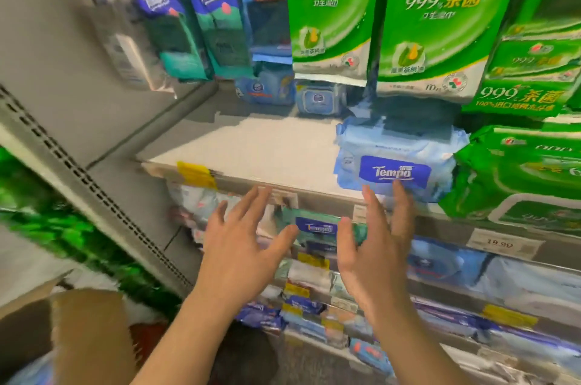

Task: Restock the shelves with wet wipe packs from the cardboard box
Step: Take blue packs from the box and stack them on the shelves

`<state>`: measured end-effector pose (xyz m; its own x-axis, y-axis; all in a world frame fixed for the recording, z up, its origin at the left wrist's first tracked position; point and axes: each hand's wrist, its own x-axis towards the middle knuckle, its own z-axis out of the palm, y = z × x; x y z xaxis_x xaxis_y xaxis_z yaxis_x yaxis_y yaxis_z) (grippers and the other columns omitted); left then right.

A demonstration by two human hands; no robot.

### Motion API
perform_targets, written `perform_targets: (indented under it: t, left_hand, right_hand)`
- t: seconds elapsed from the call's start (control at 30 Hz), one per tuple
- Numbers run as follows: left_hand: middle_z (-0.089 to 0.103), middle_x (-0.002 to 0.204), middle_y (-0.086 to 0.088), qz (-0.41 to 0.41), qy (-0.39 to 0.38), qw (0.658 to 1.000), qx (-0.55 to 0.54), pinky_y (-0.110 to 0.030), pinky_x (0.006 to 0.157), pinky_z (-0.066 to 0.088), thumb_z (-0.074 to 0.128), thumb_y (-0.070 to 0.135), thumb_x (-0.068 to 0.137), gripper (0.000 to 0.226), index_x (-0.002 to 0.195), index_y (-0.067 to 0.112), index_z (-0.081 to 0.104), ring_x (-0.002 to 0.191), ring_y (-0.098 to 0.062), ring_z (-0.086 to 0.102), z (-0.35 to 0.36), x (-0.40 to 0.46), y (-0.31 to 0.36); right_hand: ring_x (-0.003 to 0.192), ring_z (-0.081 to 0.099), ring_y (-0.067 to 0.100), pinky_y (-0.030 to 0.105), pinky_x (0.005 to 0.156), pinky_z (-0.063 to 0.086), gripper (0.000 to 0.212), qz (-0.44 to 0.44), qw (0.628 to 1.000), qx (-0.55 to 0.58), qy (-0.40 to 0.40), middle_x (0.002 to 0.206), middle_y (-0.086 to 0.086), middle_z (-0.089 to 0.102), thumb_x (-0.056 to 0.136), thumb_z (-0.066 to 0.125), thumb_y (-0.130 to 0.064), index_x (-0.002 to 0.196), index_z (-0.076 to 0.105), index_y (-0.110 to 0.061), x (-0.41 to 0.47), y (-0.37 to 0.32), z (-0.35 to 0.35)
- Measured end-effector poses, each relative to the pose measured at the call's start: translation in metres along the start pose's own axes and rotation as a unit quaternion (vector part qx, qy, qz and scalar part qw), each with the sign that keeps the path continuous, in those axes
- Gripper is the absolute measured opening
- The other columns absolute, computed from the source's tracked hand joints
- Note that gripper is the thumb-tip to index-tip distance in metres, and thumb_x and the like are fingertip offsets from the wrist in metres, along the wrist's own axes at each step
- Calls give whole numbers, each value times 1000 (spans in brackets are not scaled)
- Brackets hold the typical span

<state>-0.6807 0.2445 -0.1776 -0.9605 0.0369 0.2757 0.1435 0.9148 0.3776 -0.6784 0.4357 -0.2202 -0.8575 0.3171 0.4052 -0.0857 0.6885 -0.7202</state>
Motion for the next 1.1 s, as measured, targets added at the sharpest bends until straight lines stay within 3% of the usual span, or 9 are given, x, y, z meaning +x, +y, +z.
perform_targets:
  t: [0.07, 0.17, 0.23, 0.3, 0.37, 0.67, 0.8, 0.97, 1.1]
  left_hand:
    - [30, 159, 10, -30, -7, 999, 25, -43, 122, 15, 26, 85, 81, 88, 154, 35, 28, 146, -11, 22, -4, -19, -19]
    - [25, 161, 14, -112, -23, 993, 17, -45, 120, 19, 21, 91, 76, 95, 155, 39, 21, 148, -25, 20, -11, -47, -50]
    - [20, 162, 15, -141, -19, 990, 8, -46, 121, 18, 21, 91, 75, 95, 155, 41, 17, 149, -24, 15, -22, -67, -67]
    - [17, 162, 16, -170, -14, 985, -6, -47, 121, 16, 18, 92, 73, 96, 155, 42, 14, 150, -20, 10, -36, -90, -83]
    - [14, 163, 15, -201, -9, 979, -17, -47, 122, 14, 14, 93, 72, 97, 155, 43, 12, 151, -18, 7, -52, -117, -104]
    - [24, 161, 5, -359, 61, 931, -20, -42, 123, 14, 13, 92, 71, 101, 155, 35, 23, 149, -22, 14, -135, -291, -235]
    - [33, 157, 7, -422, 98, 901, -26, -43, 119, 23, 12, 97, 67, 109, 152, 32, 30, 145, -20, 26, -163, -363, -286]
    - [35, 156, 5, -476, 142, 866, -55, -37, 120, 19, 21, 87, 69, 102, 152, 29, 32, 145, -17, 25, -198, -422, -321]
    - [35, 157, 4, -504, 154, 847, -65, -37, 118, 20, 23, 87, 71, 98, 150, 29, 34, 144, -18, 28, -209, -447, -349]
  right_hand:
    - [155, 13, 30, 54, 125, 13, 56, -31, 999, -16, -28, 167, 4, 18, 93, 51, -42, 146, 55, -22, -11, -7, 7]
    - [152, 25, 30, 50, 124, 17, 52, -67, 993, -15, -98, 161, 6, 36, 96, 50, -44, 143, 59, -24, -27, -23, 18]
    - [148, 34, 22, 39, 124, 23, 49, -60, 983, 26, -171, 157, 3, 43, 101, 51, -44, 143, 58, -22, -39, -39, 25]
    - [149, 30, 13, 23, 120, 16, 50, -64, 970, 41, -233, 158, -1, 41, 102, 51, -46, 148, 53, -24, -54, -57, 35]
    - [150, 25, 9, 19, 117, 13, 53, -86, 957, 40, -274, 160, -5, 38, 102, 48, -50, 151, 48, -29, -77, -79, 47]
    - [155, 17, 13, 40, 127, 18, 72, -157, 891, 0, -427, 167, -6, 27, 92, 32, -77, 154, 40, -41, -225, -204, 126]
    - [155, 17, 14, 36, 126, 15, 54, -186, 863, 26, -469, 167, -3, 26, 100, 45, -58, 152, 43, -40, -295, -265, 146]
    - [154, 22, 15, 28, 121, 19, 53, -241, 826, 39, -508, 165, 8, 33, 101, 51, -49, 152, 47, -34, -351, -314, 168]
    - [152, 25, 14, 28, 121, 19, 53, -250, 815, 39, -522, 161, 5, 39, 100, 57, -47, 150, 49, -33, -376, -334, 195]
